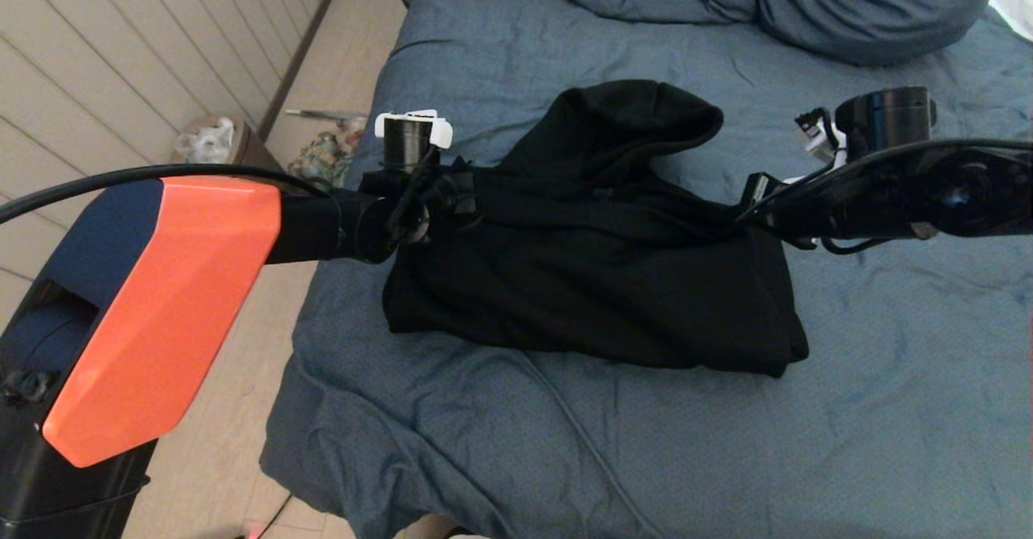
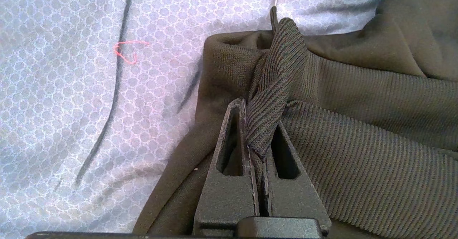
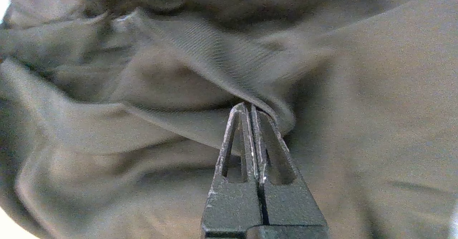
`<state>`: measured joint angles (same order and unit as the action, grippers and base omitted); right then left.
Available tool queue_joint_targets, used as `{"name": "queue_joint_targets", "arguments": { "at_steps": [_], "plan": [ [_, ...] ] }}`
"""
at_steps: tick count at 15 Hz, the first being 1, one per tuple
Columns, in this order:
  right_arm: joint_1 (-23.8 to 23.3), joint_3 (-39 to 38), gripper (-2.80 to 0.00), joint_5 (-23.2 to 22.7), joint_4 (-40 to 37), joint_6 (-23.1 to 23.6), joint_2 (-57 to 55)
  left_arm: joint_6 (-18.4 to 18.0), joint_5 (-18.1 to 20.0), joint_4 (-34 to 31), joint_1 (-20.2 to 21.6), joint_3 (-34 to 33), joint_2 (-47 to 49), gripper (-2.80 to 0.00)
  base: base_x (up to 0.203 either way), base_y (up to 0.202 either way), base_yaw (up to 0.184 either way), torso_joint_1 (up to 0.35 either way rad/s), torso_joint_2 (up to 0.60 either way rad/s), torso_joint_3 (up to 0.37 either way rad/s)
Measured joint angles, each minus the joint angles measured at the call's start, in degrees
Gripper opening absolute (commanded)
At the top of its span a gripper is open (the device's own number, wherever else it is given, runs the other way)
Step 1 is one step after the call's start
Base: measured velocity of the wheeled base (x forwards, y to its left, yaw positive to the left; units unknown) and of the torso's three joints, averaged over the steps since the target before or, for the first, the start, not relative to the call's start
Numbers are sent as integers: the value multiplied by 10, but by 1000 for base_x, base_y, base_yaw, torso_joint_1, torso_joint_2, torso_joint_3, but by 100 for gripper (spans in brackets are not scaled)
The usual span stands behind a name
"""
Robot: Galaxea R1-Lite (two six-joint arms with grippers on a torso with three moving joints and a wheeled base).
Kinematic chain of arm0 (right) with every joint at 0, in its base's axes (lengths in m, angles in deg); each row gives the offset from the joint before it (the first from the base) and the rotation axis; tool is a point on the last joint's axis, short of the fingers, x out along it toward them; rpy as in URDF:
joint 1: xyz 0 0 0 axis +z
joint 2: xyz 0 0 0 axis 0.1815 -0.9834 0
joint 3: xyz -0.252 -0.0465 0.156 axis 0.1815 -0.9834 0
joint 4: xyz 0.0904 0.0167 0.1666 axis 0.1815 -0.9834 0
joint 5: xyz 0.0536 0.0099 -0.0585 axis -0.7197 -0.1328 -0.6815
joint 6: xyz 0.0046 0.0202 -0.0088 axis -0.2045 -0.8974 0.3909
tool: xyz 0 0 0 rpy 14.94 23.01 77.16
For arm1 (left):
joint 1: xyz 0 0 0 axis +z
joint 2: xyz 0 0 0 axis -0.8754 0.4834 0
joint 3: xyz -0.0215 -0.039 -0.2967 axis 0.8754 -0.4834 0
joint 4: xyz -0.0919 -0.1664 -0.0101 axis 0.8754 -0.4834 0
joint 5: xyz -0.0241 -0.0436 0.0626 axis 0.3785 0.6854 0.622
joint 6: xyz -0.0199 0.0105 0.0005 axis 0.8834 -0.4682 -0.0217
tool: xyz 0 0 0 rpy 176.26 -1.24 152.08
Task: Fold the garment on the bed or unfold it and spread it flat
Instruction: Fold the black sweatshirt
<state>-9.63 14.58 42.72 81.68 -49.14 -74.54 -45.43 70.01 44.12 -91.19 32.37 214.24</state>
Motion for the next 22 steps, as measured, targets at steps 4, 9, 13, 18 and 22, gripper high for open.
{"name": "queue_joint_targets", "arguments": {
  "at_steps": [4,9,13,18,22],
  "plan": [
    [-20,52,0,22,-122,41,8,0,0,0,0,0,-1,-280,0,0,0,0,0,0],
    [-21,59,0,24,-144,54,12,0,0,0,-1,0,-1,-280,0,0,0,0,0,0],
    [-9,47,0,24,-144,67,9,0,0,0,-1,0,-1,-280,0,0,0,0,0,0],
    [2,33,-280,24,-147,85,2,0,0,0,-2,0,-1,-280,0,0,0,0,0,0],
    [2,30,-280,25,-161,99,4,0,0,0,-2,0,-1,-280,0,0,0,0,0,0]
  ]
}}
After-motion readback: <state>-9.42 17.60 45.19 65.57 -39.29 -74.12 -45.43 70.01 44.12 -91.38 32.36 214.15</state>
